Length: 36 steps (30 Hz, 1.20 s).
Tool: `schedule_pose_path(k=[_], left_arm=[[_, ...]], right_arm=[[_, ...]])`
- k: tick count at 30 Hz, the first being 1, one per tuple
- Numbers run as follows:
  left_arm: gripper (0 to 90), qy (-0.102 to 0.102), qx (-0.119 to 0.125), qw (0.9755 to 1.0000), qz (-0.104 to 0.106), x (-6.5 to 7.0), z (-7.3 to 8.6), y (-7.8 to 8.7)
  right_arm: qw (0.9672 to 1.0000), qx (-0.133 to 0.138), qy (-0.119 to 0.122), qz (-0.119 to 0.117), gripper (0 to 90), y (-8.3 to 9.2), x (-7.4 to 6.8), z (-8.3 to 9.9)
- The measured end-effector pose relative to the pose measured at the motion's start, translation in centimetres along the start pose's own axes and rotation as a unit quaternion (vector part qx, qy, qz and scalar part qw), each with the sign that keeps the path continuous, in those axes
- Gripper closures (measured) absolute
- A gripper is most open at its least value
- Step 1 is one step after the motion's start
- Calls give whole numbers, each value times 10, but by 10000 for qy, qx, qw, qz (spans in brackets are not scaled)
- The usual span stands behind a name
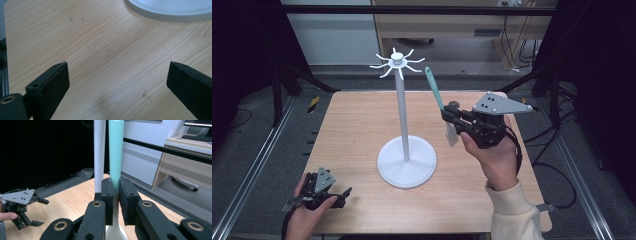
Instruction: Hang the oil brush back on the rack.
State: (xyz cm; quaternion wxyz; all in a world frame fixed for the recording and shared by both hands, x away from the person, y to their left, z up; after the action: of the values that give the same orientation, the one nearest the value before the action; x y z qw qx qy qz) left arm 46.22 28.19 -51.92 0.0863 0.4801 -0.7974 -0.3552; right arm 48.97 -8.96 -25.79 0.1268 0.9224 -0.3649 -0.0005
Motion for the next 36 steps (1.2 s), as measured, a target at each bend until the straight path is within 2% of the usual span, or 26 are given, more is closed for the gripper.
schedule_pose_path(k=[16,36], left_arm=[[40,-8,-27,10000,39,1,0,-1],[40,-39,-49,10000,43,1,1,-1]], right_arm=[[9999,-68,76,-67,825,-7,-4,-4],[9995,-219,11,-214,824,-32,-6,-2]])
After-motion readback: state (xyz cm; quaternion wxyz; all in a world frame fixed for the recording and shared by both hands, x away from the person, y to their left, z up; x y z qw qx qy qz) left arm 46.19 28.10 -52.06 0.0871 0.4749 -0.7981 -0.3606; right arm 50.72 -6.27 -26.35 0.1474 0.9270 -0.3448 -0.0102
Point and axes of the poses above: each handheld gripper's, and its own axes: y roughly backward along the jaws, z roughly out of its underside, x roughly to its right, the point moved 7 cm from there along -y, roughly forward along the jaws, and after that the axes turned 3 degrees about y, right-handed, at the moved point
